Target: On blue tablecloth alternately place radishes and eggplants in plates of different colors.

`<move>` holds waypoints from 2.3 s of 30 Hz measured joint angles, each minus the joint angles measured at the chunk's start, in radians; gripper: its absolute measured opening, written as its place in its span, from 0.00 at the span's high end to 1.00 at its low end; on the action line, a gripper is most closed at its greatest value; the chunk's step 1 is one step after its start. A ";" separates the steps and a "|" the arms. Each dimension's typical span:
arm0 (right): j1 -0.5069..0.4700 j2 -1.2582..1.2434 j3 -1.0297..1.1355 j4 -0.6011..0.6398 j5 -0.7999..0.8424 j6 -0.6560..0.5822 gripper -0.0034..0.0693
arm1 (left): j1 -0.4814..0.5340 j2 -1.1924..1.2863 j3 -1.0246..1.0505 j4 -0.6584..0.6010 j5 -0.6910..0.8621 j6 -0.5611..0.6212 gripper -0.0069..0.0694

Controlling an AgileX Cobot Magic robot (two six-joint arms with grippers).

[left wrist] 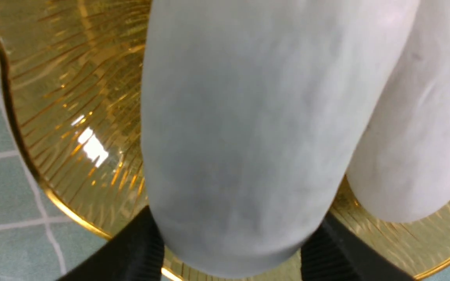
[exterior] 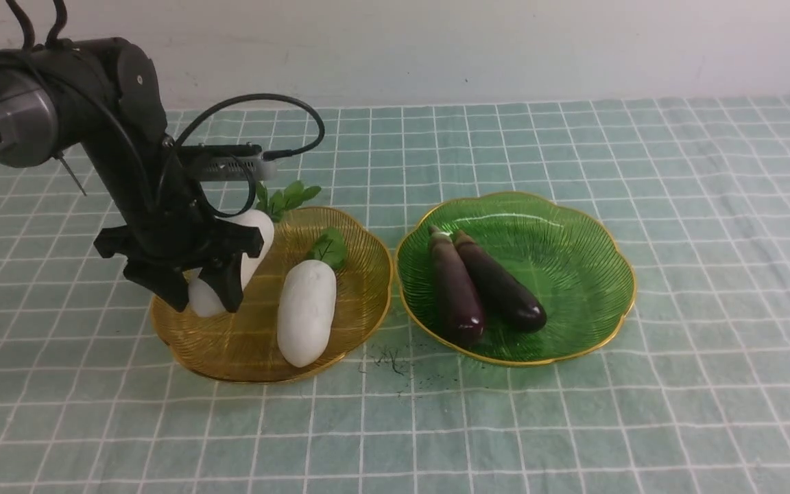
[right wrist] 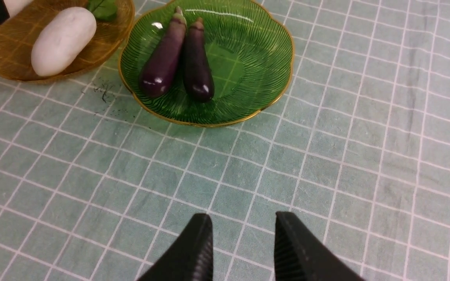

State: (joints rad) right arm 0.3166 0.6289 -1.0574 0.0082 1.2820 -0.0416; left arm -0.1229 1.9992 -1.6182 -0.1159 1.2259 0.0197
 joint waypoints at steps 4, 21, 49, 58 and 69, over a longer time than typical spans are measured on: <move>0.000 -0.008 0.000 -0.008 0.000 0.000 0.66 | 0.000 0.000 0.000 -0.029 0.000 0.000 0.28; 0.000 -0.454 0.279 -0.022 -0.307 0.030 0.97 | 0.000 0.000 0.000 -0.048 -0.001 0.009 0.23; 0.000 -0.495 0.634 -0.038 -0.936 0.033 0.97 | 0.000 0.000 -0.029 -0.047 -0.001 0.098 0.92; -0.009 -0.540 0.715 -0.038 -0.938 0.033 0.97 | 0.000 0.000 -0.029 -0.047 -0.001 0.098 0.92; -0.263 -0.637 1.055 -0.038 -0.936 0.033 0.97 | -0.004 -0.121 -0.037 -0.027 0.000 0.098 0.92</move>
State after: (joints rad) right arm 0.0534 -0.0080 -0.0021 -0.0294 0.3455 -0.0084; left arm -0.1266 1.8779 -1.6556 -0.1431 1.2258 0.1176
